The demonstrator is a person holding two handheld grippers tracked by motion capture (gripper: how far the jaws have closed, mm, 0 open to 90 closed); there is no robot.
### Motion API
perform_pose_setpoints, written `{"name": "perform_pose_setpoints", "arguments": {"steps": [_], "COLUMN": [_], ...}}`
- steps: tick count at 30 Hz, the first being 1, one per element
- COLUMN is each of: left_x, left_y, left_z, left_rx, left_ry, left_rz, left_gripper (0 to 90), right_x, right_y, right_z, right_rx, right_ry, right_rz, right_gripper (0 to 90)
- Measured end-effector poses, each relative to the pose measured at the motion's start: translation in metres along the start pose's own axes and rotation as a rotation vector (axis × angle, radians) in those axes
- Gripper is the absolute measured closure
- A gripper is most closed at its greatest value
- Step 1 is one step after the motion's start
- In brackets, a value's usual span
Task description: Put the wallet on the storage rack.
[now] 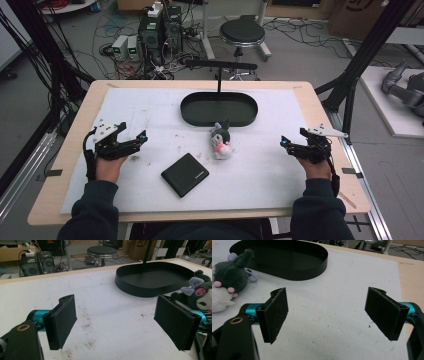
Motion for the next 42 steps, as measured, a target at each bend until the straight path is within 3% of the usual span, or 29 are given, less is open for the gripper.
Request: {"name": "perform_pose_setpoints", "arguments": {"steps": [5, 7, 11, 16, 19, 23, 26, 28, 33, 35, 36, 38, 40, 42], "left_x": [0.001, 0.002, 0.005, 0.007, 0.007, 0.006, 0.005, 0.004, 0.005, 0.004, 0.004, 0.004, 0.004, 0.004], "left_y": [0.007, 0.014, 0.034, 0.061, 0.076, 0.091, 0.106, 0.109, 0.114, 0.115, 0.116, 0.115, 0.110, 0.110], "left_z": [-0.001, -0.002, 0.004, 0.021, 0.033, 0.044, 0.058, 0.062, 0.073, 0.075, 0.075, 0.075, 0.069, 0.068], "left_rx": [-0.002, -0.004, -0.028, -0.064, -0.041, -0.018, 0.003, 0.009, 0.019, -0.007, -0.018, -0.030, -0.060, -0.068], "left_ry": [-0.005, -0.012, -0.051, -0.129, -0.196, -0.253, -0.325, -0.345, -0.410, -0.431, -0.435, -0.441, -0.415, -0.416], "left_rz": [0.015, 0.040, 0.160, 0.302, 0.375, 0.431, 0.491, 0.506, 0.529, 0.553, 0.554, 0.544, 0.527, 0.528], "left_gripper": [18.0, 19.9, 27.2, 28.0, 28.8, 31.8, 33.6, 33.7, 47.3, 55.5, 55.5, 62.1, 77.4, 79.9], "right_x": [0.001, 0.002, 0.001, 0.001, 0.003, 0.003, 0.004, 0.004, 0.006, 0.007, 0.007, 0.006, 0.007, 0.007], "right_y": [0.001, 0.002, 0.001, -0.002, -0.003, -0.005, -0.005, -0.005, -0.005, -0.005, -0.005, -0.006, -0.006, -0.006], "right_z": [0.000, 0.001, 0.001, 0.000, 0.000, 0.000, 0.000, 0.000, 0.002, 0.002, 0.002, 0.002, 0.002, 0.002], "right_rx": [0.004, 0.003, 0.006, -0.004, -0.008, -0.017, -0.018, -0.017, -0.019, -0.018, -0.018, -0.017, -0.020, -0.021], "right_ry": [-0.002, -0.005, -0.004, 0.000, -0.003, -0.009, -0.011, -0.013, -0.026, -0.027, -0.027, -0.027, -0.028, -0.028], "right_rz": [-0.002, -0.010, -0.025, -0.029, -0.028, -0.027, -0.027, -0.027, -0.030, -0.033, -0.033, -0.034, -0.034, -0.032], "right_gripper": [19.3, 19.3, 19.3, 19.3, 19.3, 19.3, 19.3, 19.3, 19.3, 19.3, 19.3, 19.3, 19.3, 19.3]}}
Point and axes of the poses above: each handheld gripper's, and its own axes: x roughly forward along the jaws, z roughly out of its underside, y roughly to its right, the point moved 9 cm from there along x, roughly forward along the jaws, and after that the axes turned 12 degrees about y, right-handed, at the moved point
